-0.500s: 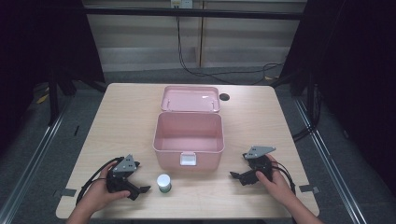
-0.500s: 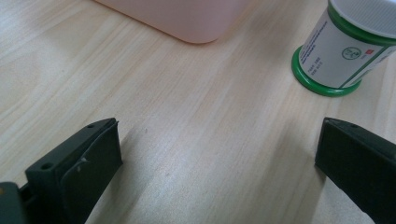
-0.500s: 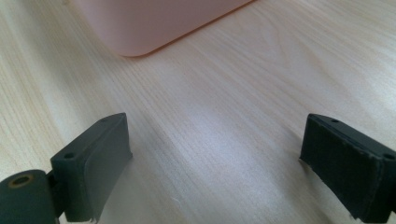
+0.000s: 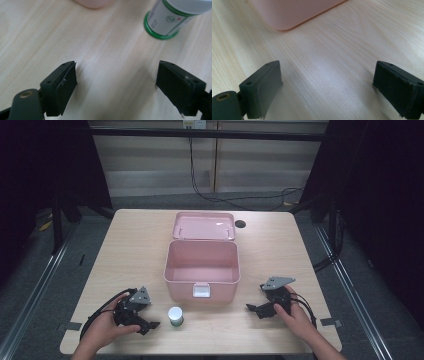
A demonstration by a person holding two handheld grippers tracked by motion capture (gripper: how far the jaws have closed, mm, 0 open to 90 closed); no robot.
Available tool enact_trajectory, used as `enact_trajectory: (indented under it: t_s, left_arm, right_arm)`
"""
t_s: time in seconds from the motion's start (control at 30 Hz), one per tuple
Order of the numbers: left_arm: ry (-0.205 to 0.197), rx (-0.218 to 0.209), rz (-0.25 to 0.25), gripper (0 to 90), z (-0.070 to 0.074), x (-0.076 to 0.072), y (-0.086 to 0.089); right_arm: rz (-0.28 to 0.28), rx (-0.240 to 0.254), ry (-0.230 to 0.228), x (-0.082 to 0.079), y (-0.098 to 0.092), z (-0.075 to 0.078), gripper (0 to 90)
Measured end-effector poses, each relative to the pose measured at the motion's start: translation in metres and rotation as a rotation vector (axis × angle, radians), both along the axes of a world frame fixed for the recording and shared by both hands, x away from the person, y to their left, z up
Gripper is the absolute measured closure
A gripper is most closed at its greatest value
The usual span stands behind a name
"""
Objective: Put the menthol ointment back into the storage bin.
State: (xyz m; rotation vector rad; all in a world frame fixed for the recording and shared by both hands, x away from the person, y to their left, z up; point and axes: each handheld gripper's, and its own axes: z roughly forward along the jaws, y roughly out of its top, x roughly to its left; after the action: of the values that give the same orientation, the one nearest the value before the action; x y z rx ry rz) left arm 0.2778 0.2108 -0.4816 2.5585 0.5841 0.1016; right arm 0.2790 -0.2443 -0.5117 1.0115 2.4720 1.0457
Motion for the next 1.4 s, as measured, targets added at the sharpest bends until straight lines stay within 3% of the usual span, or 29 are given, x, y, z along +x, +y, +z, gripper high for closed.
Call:
enact_trajectory:
  t_s: [0.23, 0.43, 0.63, 0.77, 0.97, 1.4]
  left_arm:
    - [0.048, 0.138, -0.094, 18.6, 0.021, -0.005, -0.021]
    - [0.06, 0.194, -0.178, 20.7, 0.036, -0.007, -0.049]
    - [0.072, 0.223, -0.233, 23.0, 0.042, -0.004, -0.071]
    - [0.072, 0.223, -0.24, 25.6, 0.043, -0.002, -0.081]
    - [0.061, 0.234, -0.279, 31.9, 0.044, -0.001, -0.09]
    - [0.045, 0.261, -0.293, 49.9, 0.05, 0.002, -0.098]
  right_arm:
    - [-0.007, 0.001, -0.001, -0.001, 0.0, 0.0, 7.7]
    - [-0.006, 0.001, -0.001, -0.001, 0.0, 0.0, 7.7]
    - [-0.006, 0.001, -0.001, -0.001, 0.0, 0.0, 7.7]
    - [-0.006, 0.002, -0.001, -0.001, 0.0, 0.0, 7.7]
    - [-0.007, 0.002, -0.001, -0.001, 0.0, 0.0, 7.7]
    - [-0.012, 0.001, -0.002, -0.001, 0.0, 0.0, 7.7]
